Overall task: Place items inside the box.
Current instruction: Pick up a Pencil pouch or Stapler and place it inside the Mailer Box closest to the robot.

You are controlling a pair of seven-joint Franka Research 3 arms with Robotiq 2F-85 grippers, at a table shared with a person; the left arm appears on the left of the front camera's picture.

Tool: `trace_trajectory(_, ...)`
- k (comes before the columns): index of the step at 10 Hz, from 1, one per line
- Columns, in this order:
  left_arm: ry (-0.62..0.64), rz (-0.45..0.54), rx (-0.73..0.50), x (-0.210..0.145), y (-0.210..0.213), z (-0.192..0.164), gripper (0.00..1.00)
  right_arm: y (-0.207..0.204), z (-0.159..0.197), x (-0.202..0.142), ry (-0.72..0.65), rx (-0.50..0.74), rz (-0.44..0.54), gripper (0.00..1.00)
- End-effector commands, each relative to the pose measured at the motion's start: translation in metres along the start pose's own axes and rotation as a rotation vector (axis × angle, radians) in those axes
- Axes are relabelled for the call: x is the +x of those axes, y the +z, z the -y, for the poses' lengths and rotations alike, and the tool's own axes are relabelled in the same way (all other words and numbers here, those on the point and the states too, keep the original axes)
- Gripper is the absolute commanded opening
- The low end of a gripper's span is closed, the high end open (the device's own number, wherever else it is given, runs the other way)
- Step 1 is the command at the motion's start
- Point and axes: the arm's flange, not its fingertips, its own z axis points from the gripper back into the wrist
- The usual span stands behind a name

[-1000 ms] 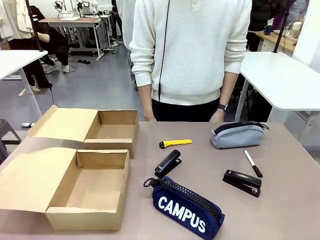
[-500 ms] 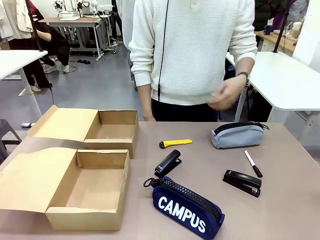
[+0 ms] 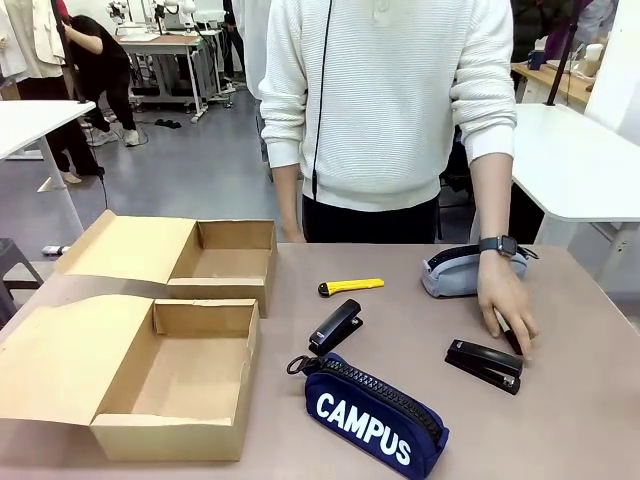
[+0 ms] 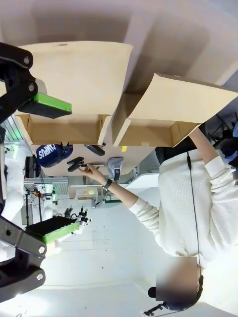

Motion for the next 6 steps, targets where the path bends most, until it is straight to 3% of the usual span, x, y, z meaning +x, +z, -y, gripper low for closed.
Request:
trace_trajectory(1,-0.022,0.004,-0.021,0.001,-0.001,-0.001,1.0,0.064,0.058,-0.018,-0.113,0.124,0.142,1.0)
trace_trajectory(3,-0.022,0.004,-0.021,0.001,-0.001,-0.001,1.0,0.06,0.09,-0.024,-0.156,0.177,0.154,1.0)
trace_trajectory(4,-0.022,0.004,-0.021,0.001,-0.001,-0.001,1.0,0.05,0.093,-0.015,-0.174,0.213,0.144,1.0)
trace_trajectory(6,-0.022,0.004,-0.021,0.001,-0.001,-0.001,1.0,0.032,0.078,-0.001,-0.16,0.149,0.117,1.0)
